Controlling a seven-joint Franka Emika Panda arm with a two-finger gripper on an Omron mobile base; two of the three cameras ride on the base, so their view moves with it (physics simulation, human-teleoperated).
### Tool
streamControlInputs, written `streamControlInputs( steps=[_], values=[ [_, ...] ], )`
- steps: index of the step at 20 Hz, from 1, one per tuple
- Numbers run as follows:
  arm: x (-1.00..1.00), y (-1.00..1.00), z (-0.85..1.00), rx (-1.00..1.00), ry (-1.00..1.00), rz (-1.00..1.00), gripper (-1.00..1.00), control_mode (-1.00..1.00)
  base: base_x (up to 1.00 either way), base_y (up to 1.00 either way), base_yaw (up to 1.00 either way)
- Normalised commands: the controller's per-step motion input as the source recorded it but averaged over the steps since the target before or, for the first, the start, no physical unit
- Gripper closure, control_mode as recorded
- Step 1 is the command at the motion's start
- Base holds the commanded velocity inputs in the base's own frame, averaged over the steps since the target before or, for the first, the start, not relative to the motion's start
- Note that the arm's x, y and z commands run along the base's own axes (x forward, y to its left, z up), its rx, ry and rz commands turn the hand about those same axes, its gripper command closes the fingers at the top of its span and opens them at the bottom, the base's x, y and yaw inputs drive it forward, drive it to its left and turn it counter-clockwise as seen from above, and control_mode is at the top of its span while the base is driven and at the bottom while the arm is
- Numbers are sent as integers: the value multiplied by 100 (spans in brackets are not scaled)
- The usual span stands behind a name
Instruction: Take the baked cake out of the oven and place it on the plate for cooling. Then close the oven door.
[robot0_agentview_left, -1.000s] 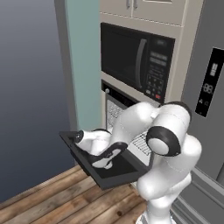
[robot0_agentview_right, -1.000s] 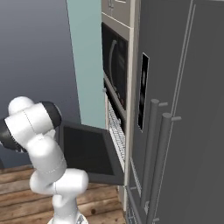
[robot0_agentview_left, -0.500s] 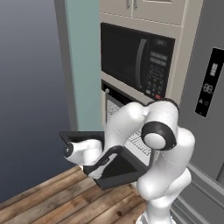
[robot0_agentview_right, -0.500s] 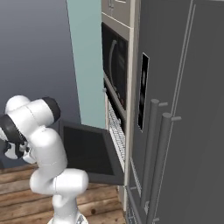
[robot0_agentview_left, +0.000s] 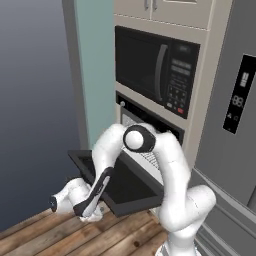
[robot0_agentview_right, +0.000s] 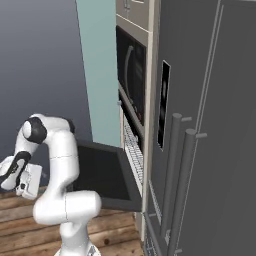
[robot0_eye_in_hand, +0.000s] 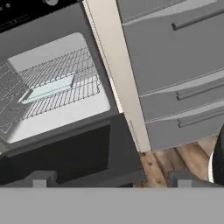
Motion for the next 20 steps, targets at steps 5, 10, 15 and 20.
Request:
streamControlInputs(
  steps=[5, 10, 15, 20],
  values=[
    [79, 96, -82, -56, 0, -50, -100, -100, 0, 0, 0],
    [88, 42, -86, -50, -1, -46, -100, -100, 0, 0, 0],
    [63, 0, -84, -46, -8, -28, -100, -100, 0, 0, 0],
    [29, -7, -81, -50, -10, -14, -100, -100, 0, 0, 0]
  ],
)
